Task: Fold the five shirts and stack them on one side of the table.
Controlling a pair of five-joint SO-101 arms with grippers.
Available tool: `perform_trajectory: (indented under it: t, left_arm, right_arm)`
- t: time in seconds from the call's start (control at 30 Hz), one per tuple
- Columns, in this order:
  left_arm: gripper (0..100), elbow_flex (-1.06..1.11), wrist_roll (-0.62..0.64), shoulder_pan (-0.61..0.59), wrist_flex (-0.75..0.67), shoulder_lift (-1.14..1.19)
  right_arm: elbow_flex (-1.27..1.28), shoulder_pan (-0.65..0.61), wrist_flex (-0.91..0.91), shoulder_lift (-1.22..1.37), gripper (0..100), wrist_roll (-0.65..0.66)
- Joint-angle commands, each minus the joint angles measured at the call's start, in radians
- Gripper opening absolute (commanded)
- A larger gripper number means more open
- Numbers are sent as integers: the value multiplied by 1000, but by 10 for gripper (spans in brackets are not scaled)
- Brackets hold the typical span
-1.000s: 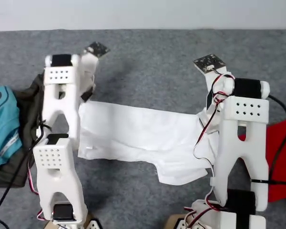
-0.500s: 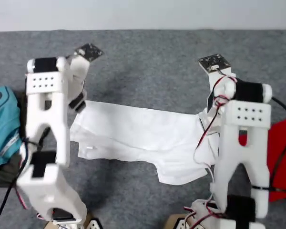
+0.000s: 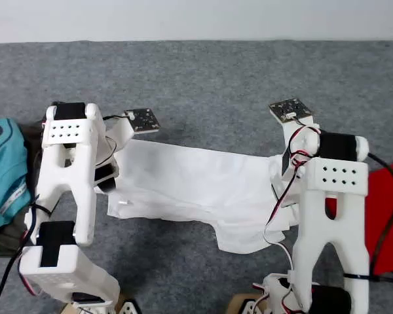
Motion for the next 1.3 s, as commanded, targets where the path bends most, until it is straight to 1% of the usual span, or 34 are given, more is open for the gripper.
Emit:
perform_trajectory:
  t: [0.0, 0.23, 0.4, 0.47, 0.6, 0.87, 1.27]
  left_arm:
    - [108, -1, -57, 8, -32, -57]
    - [108, 70, -175, 2, -35, -58]
    - [107, 111, -226, -9, -38, -58]
    - [107, 114, -245, -18, -63, -57]
    - [109, 128, -250, -55, -140, -57]
    - [109, 122, -279, -78, -143, -58]
    - [109, 122, -279, -98, -155, -57]
  right_arm:
    - [-8, -2, 33, -33, 270, -11]
    - [-8, -2, 33, -33, 270, -12]
    - [-9, 1, 33, -33, 270, -11]
    - [-11, 1, 33, -33, 270, -11]
    - [-11, 1, 33, -33, 270, -11]
    - [-11, 1, 33, -33, 270, -8]
    - [-12, 1, 33, -33, 270, -6]
